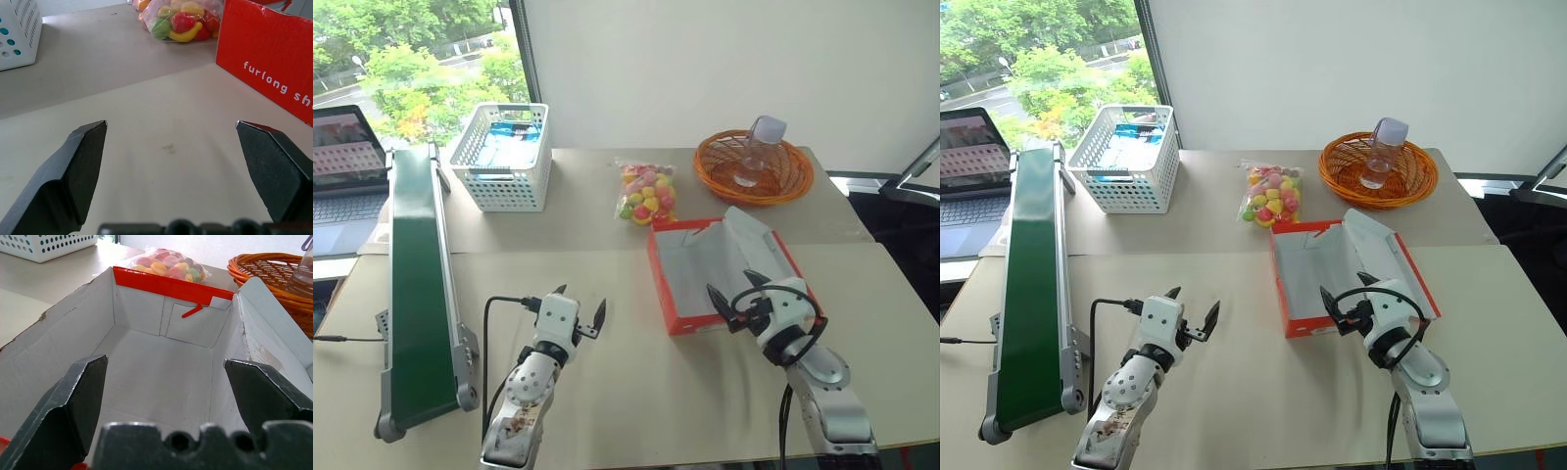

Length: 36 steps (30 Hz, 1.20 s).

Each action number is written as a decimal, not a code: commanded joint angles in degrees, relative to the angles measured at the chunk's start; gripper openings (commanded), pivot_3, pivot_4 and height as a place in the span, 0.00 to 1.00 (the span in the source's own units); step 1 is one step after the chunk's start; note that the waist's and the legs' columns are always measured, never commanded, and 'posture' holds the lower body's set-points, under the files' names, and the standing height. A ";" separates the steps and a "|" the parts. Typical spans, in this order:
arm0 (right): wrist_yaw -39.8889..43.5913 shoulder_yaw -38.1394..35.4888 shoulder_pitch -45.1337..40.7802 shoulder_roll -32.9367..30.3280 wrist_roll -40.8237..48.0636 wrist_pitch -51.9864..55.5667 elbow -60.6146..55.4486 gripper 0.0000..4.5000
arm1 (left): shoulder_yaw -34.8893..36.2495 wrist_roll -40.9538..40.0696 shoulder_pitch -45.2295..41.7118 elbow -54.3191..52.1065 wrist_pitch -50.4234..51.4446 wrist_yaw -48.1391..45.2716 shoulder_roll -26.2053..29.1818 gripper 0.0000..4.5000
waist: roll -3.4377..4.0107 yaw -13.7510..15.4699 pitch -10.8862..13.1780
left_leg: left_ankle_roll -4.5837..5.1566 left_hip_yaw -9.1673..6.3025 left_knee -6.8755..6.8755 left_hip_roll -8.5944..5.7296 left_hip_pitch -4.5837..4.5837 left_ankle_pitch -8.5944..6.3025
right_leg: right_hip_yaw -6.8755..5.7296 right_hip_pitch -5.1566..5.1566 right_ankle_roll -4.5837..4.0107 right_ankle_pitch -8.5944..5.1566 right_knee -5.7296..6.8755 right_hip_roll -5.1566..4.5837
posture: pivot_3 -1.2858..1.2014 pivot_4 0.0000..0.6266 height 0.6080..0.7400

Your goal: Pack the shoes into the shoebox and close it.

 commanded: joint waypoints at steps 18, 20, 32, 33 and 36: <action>2.03 -0.14 -19.02 -5.04 -0.22 3.77 2.32 0.99 | 4.96 2.85 -10.44 -4.19 2.25 4.92 0.03 1.00 | 0.00 -0.16 0.00 | 0.13 0.00 -0.02 -0.01 0.00 0.08 | -0.01 0.00 0.10 0.19 0.00 0.02 | 0.52 0.24 1.00; 4.34 0.75 -22.73 -5.59 0.45 3.90 4.31 0.99 | 6.73 3.06 -11.91 -5.28 4.73 6.72 -0.58 1.00 | -0.01 -0.20 0.00 | 0.15 -0.01 -0.03 -0.03 -0.03 0.09 | -0.01 -0.01 0.14 0.35 -0.01 0.03 | 0.52 0.24 1.00; 16.14 5.87 -37.17 -3.69 1.67 1.26 20.77 0.99 | 12.70 3.75 -14.27 -9.82 15.32 11.43 -1.41 1.00 | -0.02 -0.01 0.01 | 0.16 -0.01 -0.05 -0.03 -0.04 0.09 | -0.05 0.00 0.09 0.40 -0.01 0.04 | 0.52 0.24 1.00; 17.34 6.37 -37.54 -3.45 1.99 1.24 21.25 0.99 | 13.50 4.04 -14.39 -10.25 16.70 12.08 -1.29 1.00 | -0.02 -0.01 0.01 | 0.16 -0.01 -0.05 -0.03 -0.04 0.09 | -0.05 -0.01 0.09 0.40 -0.01 0.04 | 0.52 0.24 1.00; 20.56 7.85 -38.55 -2.48 2.82 1.82 22.26 0.99 | 16.63 4.41 -14.45 -12.73 20.24 13.80 -1.00 1.00 | -0.02 -0.17 0.01 | 0.16 -0.02 -0.06 -0.02 -0.04 0.09 | -0.06 0.00 0.09 0.40 0.00 0.05 | 0.52 0.24 1.00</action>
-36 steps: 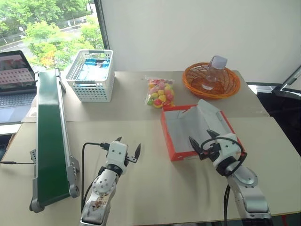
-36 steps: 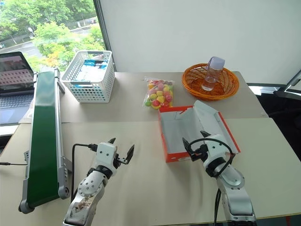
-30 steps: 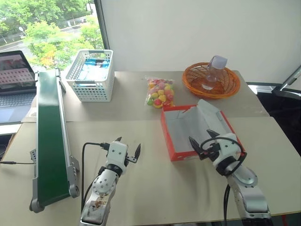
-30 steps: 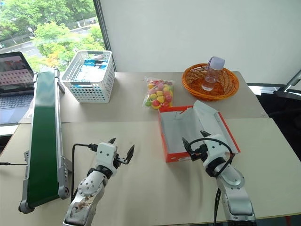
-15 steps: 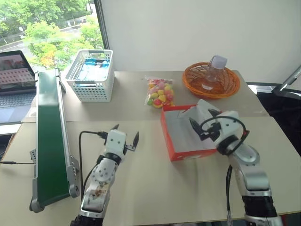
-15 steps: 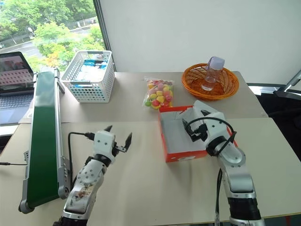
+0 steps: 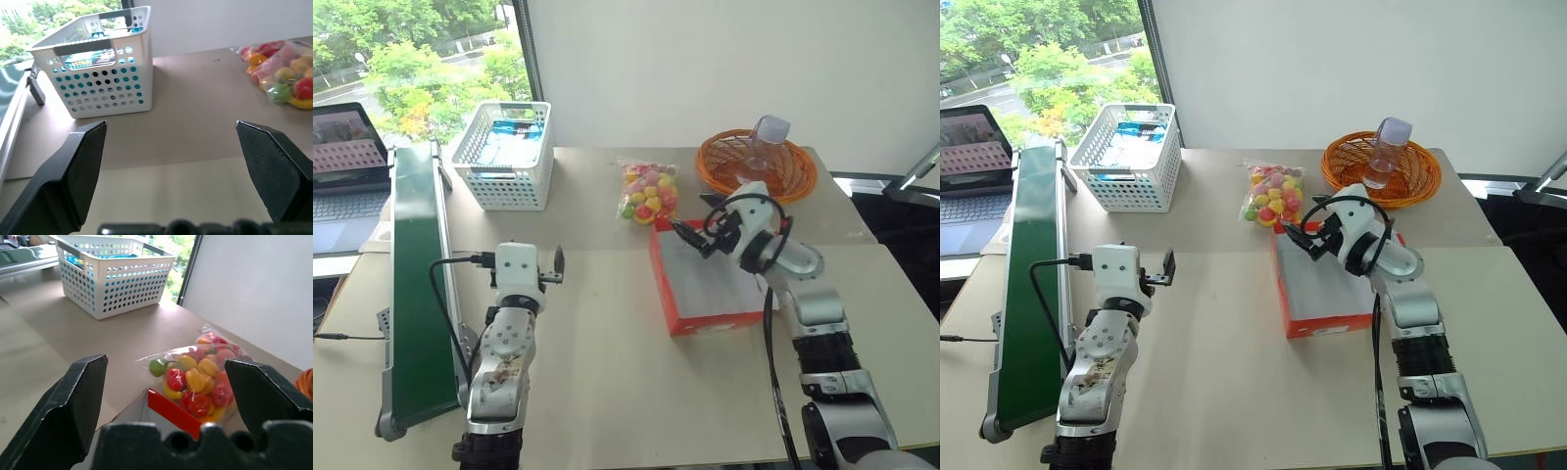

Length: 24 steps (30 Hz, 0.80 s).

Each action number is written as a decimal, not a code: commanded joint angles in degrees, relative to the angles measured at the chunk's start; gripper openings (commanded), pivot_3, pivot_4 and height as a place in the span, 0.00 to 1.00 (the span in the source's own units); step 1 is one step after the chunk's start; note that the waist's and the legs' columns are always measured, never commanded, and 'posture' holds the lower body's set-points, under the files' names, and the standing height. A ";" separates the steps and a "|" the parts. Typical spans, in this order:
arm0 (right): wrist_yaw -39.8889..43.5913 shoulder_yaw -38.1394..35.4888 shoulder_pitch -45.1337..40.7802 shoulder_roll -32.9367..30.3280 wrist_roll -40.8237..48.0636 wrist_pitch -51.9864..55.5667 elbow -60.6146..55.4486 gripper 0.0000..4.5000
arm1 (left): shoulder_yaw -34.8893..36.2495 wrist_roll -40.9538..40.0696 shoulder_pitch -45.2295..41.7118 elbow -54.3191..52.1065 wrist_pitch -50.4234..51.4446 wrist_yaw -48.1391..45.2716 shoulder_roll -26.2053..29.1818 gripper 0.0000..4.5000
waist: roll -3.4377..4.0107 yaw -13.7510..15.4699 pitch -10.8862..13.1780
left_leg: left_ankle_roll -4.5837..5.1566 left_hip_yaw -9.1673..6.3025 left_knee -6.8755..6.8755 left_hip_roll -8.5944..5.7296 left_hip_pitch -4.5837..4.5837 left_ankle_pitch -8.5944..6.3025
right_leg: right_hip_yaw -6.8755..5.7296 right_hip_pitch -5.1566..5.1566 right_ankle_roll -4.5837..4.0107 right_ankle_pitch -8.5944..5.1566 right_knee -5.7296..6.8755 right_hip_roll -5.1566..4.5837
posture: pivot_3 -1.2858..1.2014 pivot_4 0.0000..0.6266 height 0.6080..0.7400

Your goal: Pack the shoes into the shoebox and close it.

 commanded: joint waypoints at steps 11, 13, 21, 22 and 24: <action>13.29 3.99 -8.86 4.31 1.39 -3.87 9.62 0.99 | 9.96 0.43 -1.25 -13.45 13.23 0.01 5.13 1.00 | -0.01 -0.37 0.01 | -0.01 0.01 -0.01 0.03 0.01 0.00 | -0.03 -0.03 -0.05 0.02 0.02 0.01 | 0.52 0.24 1.00; 14.29 4.21 -9.91 4.93 1.13 -4.78 11.61 0.99 | 11.66 -0.57 -1.03 -14.58 14.94 -1.31 6.30 1.00 | -0.01 -0.38 0.01 | -0.01 0.01 -0.02 0.04 0.01 0.00 | -0.03 -0.04 -0.05 0.02 0.03 0.01 | 0.52 0.24 1.00; 16.93 4.97 -13.15 7.55 0.30 -8.28 17.76 0.99 | 26.76 -5.94 0.53 -13.95 17.66 -4.79 10.60 1.00 | -0.02 -0.47 0.02 | -0.02 0.02 -0.04 0.06 0.00 -0.01 | -0.05 -0.06 -0.07 0.03 0.02 0.00 | 0.52 0.24 1.00; 17.05 5.03 -13.47 7.92 0.28 -8.54 18.26 0.99 | 28.65 -7.01 -0.26 -13.43 17.92 -4.88 10.75 1.00 | -0.03 -0.50 0.02 | -0.02 0.02 -0.04 0.06 0.00 -0.01 | -0.05 -0.06 -0.08 0.03 0.03 0.00 | 0.52 0.24 1.00; 17.11 5.16 -13.88 8.53 0.02 -9.04 19.02 0.99 | 30.55 -8.26 -1.00 -12.26 18.18 -4.99 11.09 1.00 | -0.03 -0.54 0.02 | -0.03 0.02 -0.04 0.07 0.01 -0.01 | -0.06 -0.06 -0.09 0.04 0.03 0.00 | 0.52 0.24 1.00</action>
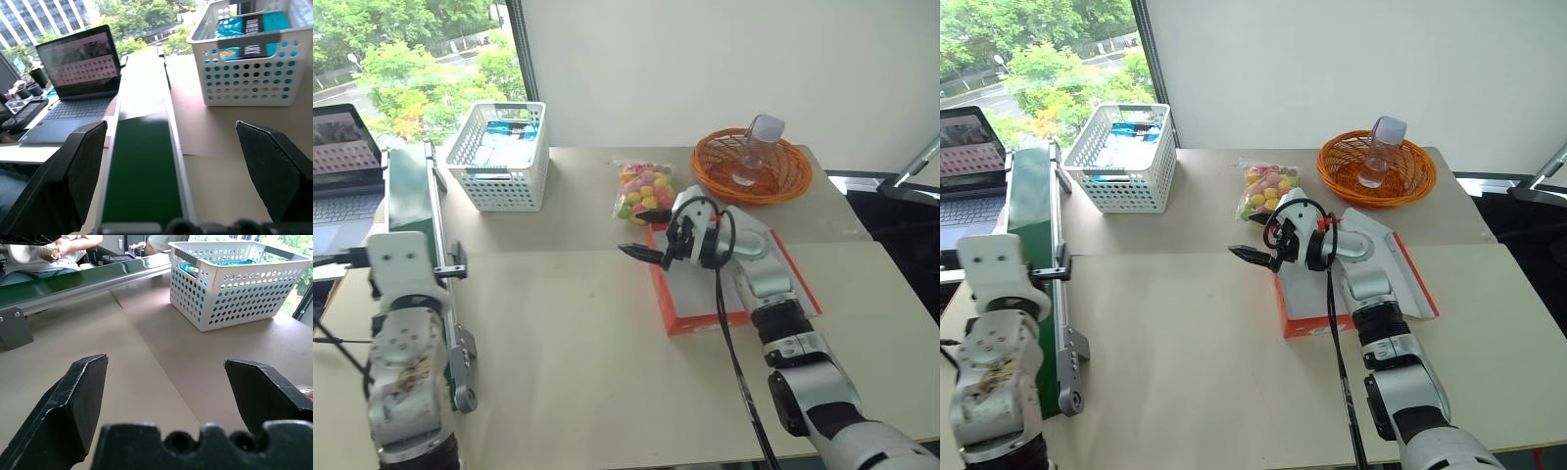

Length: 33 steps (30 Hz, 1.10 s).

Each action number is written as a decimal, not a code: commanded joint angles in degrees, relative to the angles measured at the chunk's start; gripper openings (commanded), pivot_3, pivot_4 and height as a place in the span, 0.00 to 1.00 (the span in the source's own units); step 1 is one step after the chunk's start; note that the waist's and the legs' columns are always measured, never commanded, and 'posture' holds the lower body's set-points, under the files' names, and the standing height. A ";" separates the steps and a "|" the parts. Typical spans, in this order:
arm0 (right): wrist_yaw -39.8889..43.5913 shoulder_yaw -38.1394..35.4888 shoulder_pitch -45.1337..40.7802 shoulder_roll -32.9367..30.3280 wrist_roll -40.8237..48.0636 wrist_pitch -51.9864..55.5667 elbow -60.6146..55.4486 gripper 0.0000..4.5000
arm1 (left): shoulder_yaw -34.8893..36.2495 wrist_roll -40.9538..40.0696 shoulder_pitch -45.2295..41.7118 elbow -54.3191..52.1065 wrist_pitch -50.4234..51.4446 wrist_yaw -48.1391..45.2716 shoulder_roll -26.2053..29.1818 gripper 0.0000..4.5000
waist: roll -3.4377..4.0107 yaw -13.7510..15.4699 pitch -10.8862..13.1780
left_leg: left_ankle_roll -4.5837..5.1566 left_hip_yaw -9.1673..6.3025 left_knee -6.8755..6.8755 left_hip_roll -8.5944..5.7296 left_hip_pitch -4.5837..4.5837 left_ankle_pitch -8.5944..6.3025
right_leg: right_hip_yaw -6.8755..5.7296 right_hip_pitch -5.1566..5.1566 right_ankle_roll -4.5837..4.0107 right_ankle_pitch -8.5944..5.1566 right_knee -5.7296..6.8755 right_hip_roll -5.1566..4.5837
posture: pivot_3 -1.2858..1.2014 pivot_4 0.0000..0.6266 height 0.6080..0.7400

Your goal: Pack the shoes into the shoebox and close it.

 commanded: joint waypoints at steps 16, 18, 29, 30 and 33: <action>-0.15 -0.32 -1.85 0.33 -0.34 -1.86 -1.50 0.99 | 5.73 -7.76 3.15 8.64 -8.95 -0.42 -2.57 1.00 | -0.06 -0.33 0.03 | -0.41 0.03 -0.06 0.02 0.00 -0.24 | -0.05 -0.03 -0.05 0.02 -0.01 -0.04 | 0.52 0.24 1.00; -0.29 -0.30 -1.78 0.17 -0.33 -1.74 -1.67 0.99 | 5.74 -8.42 3.26 9.02 -10.11 -0.21 -2.66 1.00 | -0.08 -0.36 0.03 | -0.42 0.03 -0.07 0.02 0.00 -0.24 | -0.06 -0.04 -0.06 0.02 0.00 -0.04 | 0.52 0.24 1.00; -0.63 -0.22 -1.78 -0.40 -0.30 -1.51 -1.92 0.99 | 3.35 -10.05 5.42 9.83 -16.53 -2.61 -0.82 1.00 | -0.08 -0.95 0.03 | -0.42 0.05 -0.10 0.02 0.00 -0.24 | -0.05 -0.04 -0.07 0.02 -0.02 -0.05 | 0.52 0.24 1.00; -0.61 -0.19 -1.83 -0.43 -0.32 -1.49 -1.89 0.99 | 3.13 -9.88 5.56 10.01 -16.66 -2.50 -0.64 1.00 | -0.08 -0.96 0.03 | -0.42 0.05 -0.10 0.03 0.00 -0.24 | -0.06 -0.05 -0.07 0.02 -0.02 -0.05 | 0.52 0.24 1.00; -0.46 -0.18 -1.99 -0.57 -0.36 -1.47 -1.74 0.99 | 2.92 -9.78 5.62 10.68 -17.07 -1.87 -0.43 1.00 | -0.08 -0.96 0.03 | -0.42 0.05 -0.10 0.03 0.00 -0.24 | -0.06 -0.05 -0.07 0.02 -0.02 -0.05 | 0.52 0.24 1.00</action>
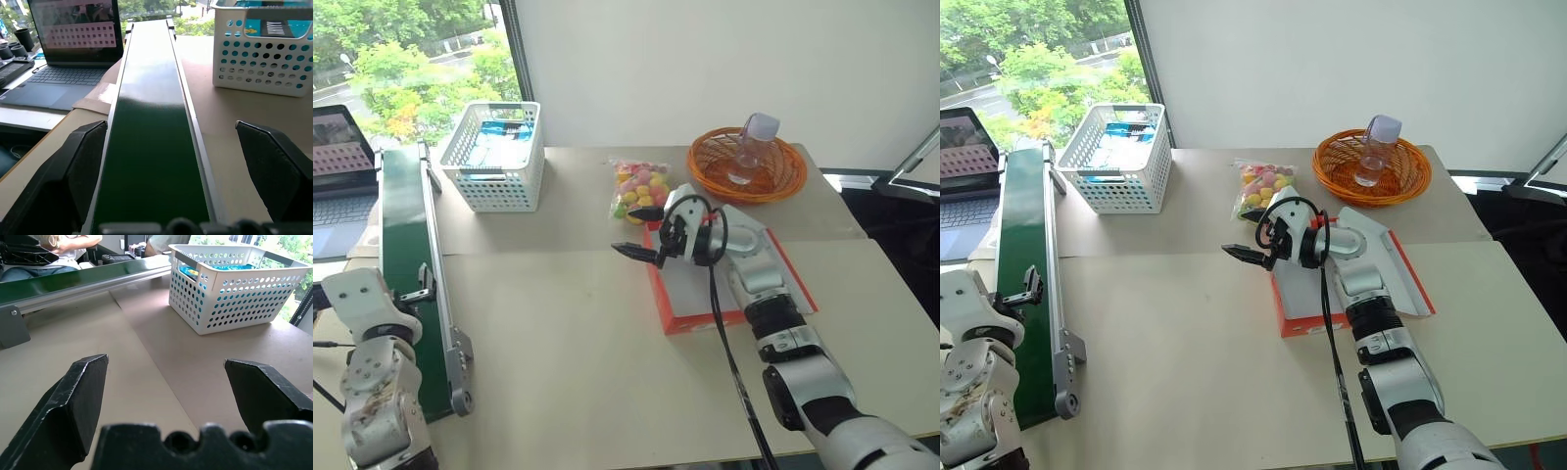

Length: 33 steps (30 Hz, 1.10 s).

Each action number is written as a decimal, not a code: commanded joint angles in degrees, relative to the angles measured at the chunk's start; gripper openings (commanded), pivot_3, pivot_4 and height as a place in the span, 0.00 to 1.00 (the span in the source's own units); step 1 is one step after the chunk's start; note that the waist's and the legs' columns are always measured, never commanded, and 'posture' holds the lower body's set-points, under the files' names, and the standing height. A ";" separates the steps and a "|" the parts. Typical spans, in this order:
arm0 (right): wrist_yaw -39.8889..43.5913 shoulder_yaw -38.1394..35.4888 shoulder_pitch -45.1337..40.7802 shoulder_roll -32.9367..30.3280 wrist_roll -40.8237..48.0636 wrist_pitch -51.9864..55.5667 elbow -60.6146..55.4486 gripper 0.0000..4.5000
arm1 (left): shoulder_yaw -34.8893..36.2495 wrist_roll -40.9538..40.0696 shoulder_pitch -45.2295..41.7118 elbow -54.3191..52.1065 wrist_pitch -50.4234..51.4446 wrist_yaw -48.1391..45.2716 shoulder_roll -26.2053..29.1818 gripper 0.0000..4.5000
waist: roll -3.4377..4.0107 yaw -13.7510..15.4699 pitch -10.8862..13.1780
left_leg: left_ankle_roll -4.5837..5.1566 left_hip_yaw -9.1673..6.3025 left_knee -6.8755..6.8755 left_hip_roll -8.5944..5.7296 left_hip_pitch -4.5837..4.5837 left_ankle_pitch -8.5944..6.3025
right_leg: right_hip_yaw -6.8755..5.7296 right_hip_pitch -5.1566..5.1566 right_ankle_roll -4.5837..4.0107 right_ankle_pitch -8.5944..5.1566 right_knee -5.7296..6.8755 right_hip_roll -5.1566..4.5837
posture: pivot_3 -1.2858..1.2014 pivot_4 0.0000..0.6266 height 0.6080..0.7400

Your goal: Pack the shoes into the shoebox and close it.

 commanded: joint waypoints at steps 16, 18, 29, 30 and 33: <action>0.54 -1.22 -0.88 -1.44 0.80 0.84 -3.35 0.99 | 0.11 -0.59 0.47 0.13 -2.11 1.37 1.86 1.00 | 0.00 -0.01 0.00 | 0.01 0.01 -0.01 0.00 0.00 0.00 | 0.00 0.00 0.00 0.00 -0.02 0.00 | 0.52 0.24 1.00; 0.66 -1.26 -1.15 -1.52 0.88 0.90 -3.24 0.99 | 0.58 -1.45 0.30 0.58 -1.67 1.50 1.54 1.00 | 0.00 -0.01 0.00 | 0.00 0.01 -0.01 0.00 0.00 0.00 | 0.00 0.00 0.00 0.00 -0.01 0.00 | 0.52 0.24 1.00; 1.12 -1.13 -1.98 -1.42 1.38 1.68 -3.57 0.99 | 0.68 -1.05 -0.30 2.15 -0.92 4.06 2.19 1.00 | 0.00 -0.04 0.00 | 0.00 0.01 -0.02 0.00 0.00 0.00 | 0.00 -0.01 0.00 -0.01 -0.02 0.00 | 0.52 0.24 1.00; 1.44 -1.06 -2.37 -1.13 1.76 2.31 -3.84 0.99 | 1.32 -0.80 -0.72 2.92 -0.06 5.16 2.28 1.00 | 0.00 -0.04 0.00 | 0.00 0.01 -0.02 0.00 0.00 0.00 | 0.00 -0.01 0.00 -0.01 -0.02 0.00 | 0.52 0.24 1.00; 3.81 -0.36 -2.76 -0.96 2.95 4.36 -5.50 0.99 | 0.86 -0.73 -0.66 3.79 1.60 6.00 2.48 1.00 | 0.00 -0.08 0.00 | 0.01 0.01 -0.02 0.00 0.00 0.01 | 0.00 -0.03 0.00 -0.01 -0.01 0.00 | 0.52 0.24 1.00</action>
